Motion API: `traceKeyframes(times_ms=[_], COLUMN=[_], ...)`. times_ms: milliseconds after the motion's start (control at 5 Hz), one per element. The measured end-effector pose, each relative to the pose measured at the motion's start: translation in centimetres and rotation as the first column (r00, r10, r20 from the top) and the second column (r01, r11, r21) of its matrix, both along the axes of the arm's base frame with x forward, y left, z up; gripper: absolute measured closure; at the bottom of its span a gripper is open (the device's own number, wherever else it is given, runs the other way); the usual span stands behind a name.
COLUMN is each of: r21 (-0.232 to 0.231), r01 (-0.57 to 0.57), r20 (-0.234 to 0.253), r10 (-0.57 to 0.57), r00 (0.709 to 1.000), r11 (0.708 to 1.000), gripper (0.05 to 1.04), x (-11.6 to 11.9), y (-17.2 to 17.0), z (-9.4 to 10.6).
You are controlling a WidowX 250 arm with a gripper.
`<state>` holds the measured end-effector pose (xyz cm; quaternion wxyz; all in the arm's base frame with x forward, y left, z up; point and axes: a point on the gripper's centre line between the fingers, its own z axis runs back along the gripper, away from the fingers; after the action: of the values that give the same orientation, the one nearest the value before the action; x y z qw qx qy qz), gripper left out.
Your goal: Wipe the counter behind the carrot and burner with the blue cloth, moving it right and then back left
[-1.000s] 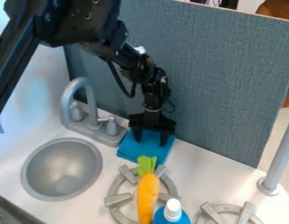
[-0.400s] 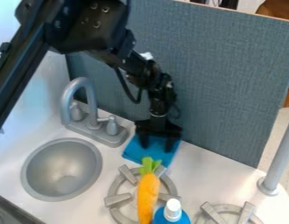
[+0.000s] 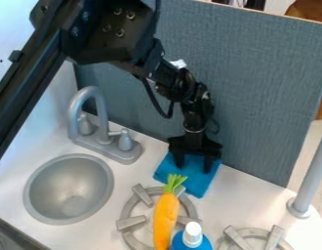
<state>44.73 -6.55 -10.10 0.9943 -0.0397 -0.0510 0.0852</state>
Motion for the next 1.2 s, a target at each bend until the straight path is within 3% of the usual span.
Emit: traceKeyframes(times_ms=[600,1000,1200], r21=[-0.068,-0.092,-0.119], r01=[0.055,0.095,0.166], r20=[0.014,0.036,0.064], r10=[-0.054,-0.092,-0.160], r00=[0.998,0.995,0.985], r11=[0.996,0.991,0.979], gripper=[0.082,0.083,0.083], x=[1.1,0.5,-0.7], y=[-5.6,-6.7,-9.2], z=[-0.6,-0.7,-0.5])
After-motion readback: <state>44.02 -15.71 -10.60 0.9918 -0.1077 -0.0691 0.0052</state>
